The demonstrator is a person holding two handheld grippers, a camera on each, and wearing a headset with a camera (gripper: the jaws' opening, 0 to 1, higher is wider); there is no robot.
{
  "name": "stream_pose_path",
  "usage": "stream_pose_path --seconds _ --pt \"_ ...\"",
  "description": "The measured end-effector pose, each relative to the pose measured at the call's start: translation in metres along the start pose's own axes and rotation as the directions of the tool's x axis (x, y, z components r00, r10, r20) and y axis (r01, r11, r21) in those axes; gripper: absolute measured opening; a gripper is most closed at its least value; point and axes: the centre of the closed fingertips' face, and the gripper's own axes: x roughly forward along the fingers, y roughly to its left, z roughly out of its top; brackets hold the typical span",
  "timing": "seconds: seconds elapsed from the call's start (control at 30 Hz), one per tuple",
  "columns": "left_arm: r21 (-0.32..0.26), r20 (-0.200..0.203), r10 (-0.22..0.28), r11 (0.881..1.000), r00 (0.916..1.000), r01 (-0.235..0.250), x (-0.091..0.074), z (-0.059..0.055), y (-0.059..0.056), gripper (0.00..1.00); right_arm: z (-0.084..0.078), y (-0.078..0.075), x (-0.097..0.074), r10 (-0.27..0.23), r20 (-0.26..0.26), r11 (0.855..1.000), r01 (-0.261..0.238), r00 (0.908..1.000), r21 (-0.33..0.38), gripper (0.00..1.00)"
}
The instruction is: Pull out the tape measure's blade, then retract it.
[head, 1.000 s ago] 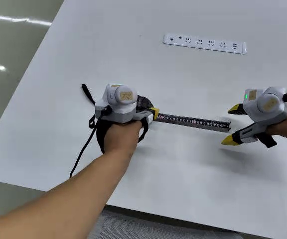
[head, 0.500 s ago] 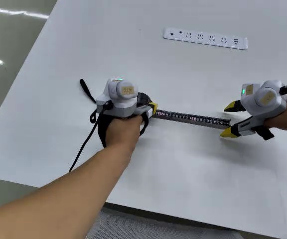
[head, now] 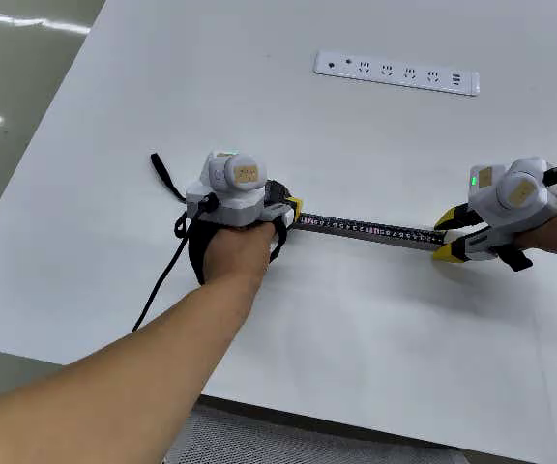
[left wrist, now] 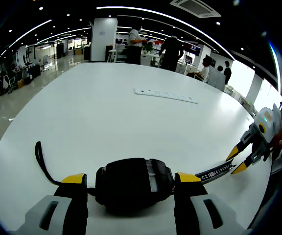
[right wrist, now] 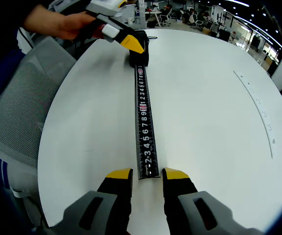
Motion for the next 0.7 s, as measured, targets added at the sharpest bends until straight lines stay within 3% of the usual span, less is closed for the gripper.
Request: stream_pose_path --seconds 0.7 --pt "0.012 -0.001 -0.015 1.0 0.9999 0.015 0.0003 -0.0003 -0.0056 0.63 -0.0013 -0.0023 0.0002 0.014 -0.017 0.999 -0.015 0.9998 -0.044 0.13"
